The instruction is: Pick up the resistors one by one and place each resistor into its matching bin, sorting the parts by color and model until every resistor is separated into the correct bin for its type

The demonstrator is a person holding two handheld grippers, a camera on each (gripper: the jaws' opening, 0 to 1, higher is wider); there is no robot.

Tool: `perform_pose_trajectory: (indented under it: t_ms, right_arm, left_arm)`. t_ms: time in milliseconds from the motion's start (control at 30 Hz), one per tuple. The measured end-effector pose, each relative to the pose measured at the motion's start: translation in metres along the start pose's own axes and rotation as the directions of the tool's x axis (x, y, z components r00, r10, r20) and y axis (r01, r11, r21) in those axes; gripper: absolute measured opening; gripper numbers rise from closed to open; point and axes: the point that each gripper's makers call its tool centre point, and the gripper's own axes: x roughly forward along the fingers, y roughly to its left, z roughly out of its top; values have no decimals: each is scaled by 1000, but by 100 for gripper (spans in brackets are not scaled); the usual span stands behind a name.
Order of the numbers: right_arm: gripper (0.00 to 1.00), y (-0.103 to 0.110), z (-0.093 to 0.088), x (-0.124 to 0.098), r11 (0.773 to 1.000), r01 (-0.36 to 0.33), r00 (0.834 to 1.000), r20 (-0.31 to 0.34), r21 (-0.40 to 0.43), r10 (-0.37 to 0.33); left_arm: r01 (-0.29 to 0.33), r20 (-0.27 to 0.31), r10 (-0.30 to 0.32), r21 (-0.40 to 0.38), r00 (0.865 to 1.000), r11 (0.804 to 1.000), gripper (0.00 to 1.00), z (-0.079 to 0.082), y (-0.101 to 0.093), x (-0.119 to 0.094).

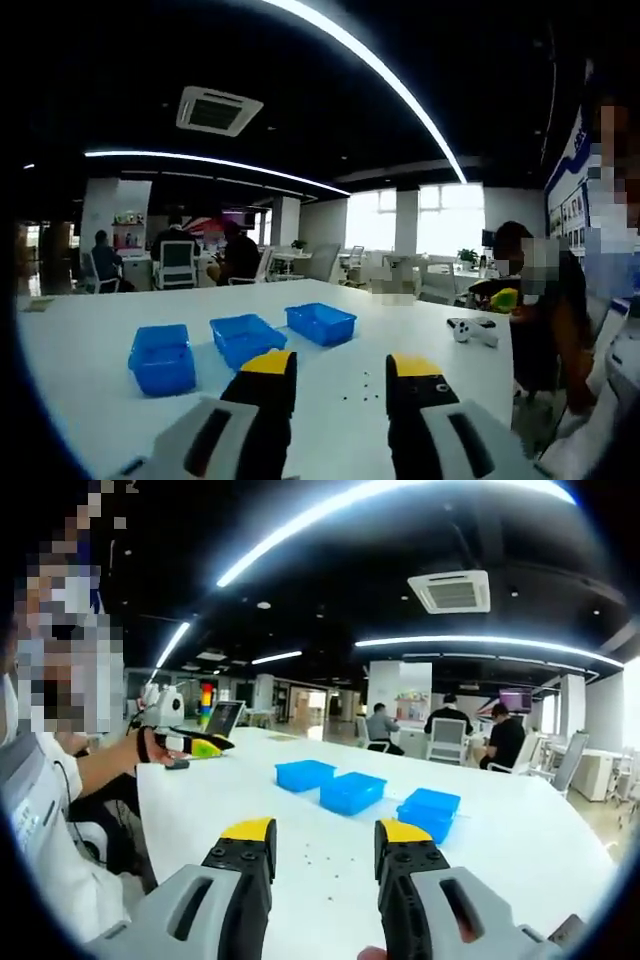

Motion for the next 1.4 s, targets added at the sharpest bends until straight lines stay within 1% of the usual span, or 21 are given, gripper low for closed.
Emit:
perform_pose_trajectory:
  t_ms: [67, 167, 233, 300, 400, 533, 567, 600, 700, 733, 800, 867, 900, 1067, 1100, 1133, 1167, 1200, 1300, 1333, 1400]
  right_arm:
    - [41, 0, 0, 0, 1000, 1, 1000, -1, -1, -1]
    - [41, 0, 0, 0, 1000, 0, 1000, -1, -3, 0]
    - [41, 1, 0, 0, 1000, 0, 1000, -2, -5, 0]
    - [41, 1, 1, -2, 1000, -1, 1000, -2, -7, 1]
    - [41, 2, 4, -5, 1000, -1, 1000, 7, -10, 1]
    - [40, 1, 6, -7, 1000, 5, 1000, 15, -11, -5]
    - [40, 0, 7, -7, 1000, 6, 1000, 17, -10, -6]
    - [40, 0, 7, -7, 1000, 6, 1000, 18, -10, -6]
    - [40, 0, 7, -8, 1000, 7, 1000, 20, -10, -7]
    - [40, 0, 7, -8, 1000, 6, 1000, 21, -10, -6]
    - [40, 1, 8, -9, 1000, 4, 1000, 25, -11, -4]
    - [40, 1, 9, -9, 1000, 3, 1000, 28, -12, -3]
    - [40, 1, 9, -10, 1000, 3, 1000, 30, -12, -3]
    - [40, -1, 11, -11, 1000, 6, 999, 35, -9, -6]
    - [40, -1, 10, -11, 1000, 6, 999, 35, -9, -6]
    - [40, -1, 10, -10, 1000, 6, 999, 35, -8, -5]
    - [40, -1, 10, -10, 1000, 4, 999, 34, -7, -4]
    - [40, 0, 9, -9, 1000, 3, 999, 33, -7, -3]
    - [40, 2, 9, -8, 1000, -4, 999, 32, -7, 4]
    - [40, 2, 9, -8, 1000, -6, 999, 33, -6, 7]
    - [40, 3, 9, -7, 1000, -7, 999, 31, -7, 7]
  left_arm:
    - [46, -35, -47, -5, 998, 999, 31, -1, -11, 7]
    - [108, -113, -109, -14, 988, 994, 28, -8, -23, 20]
    - [141, -181, -145, -36, 973, 989, 26, -16, -31, 30]
    - [181, -269, -183, -32, 946, 983, 26, -29, -40, 43]
    - [223, -392, -211, -14, 895, 975, 26, -52, -50, 59]
    - [270, -533, -232, -7, 814, 963, 26, -84, -64, 78]
    - [293, -562, -240, 4, 792, 956, 25, -92, -67, 82]
    - [306, -598, -251, -9, 761, 952, 24, -102, -71, 85]
    - [320, -677, -244, -13, 694, 947, 23, -124, -72, 95]
    - [319, -697, -238, -13, 677, 948, 23, -130, -71, 98]
    - [315, -723, -237, -28, 649, 949, 23, -136, -71, 103]
    - [320, -738, -230, -19, 635, 947, 23, -140, -71, 107]
    - [320, -750, -224, -17, 623, 947, 23, -142, -70, 108]
    - [317, -776, -204, -6, 596, 949, 23, -146, -67, 110]
    - [312, -787, -194, -2, 585, 950, 23, -149, -64, 111]
    - [309, -793, -187, 1, 579, 951, 20, -150, -62, 110]
    - [301, -794, -179, 6, 581, 954, 18, -149, -58, 111]
    - [288, -800, -171, 2, 576, 958, 17, -149, -55, 111]
    - [296, -805, -152, 31, 574, 955, 13, -150, -54, 113]
    - [297, -808, -149, 34, 571, 954, 11, -150, -54, 113]
    - [317, -815, -170, 18, 554, 948, 5, -151, -59, 111]
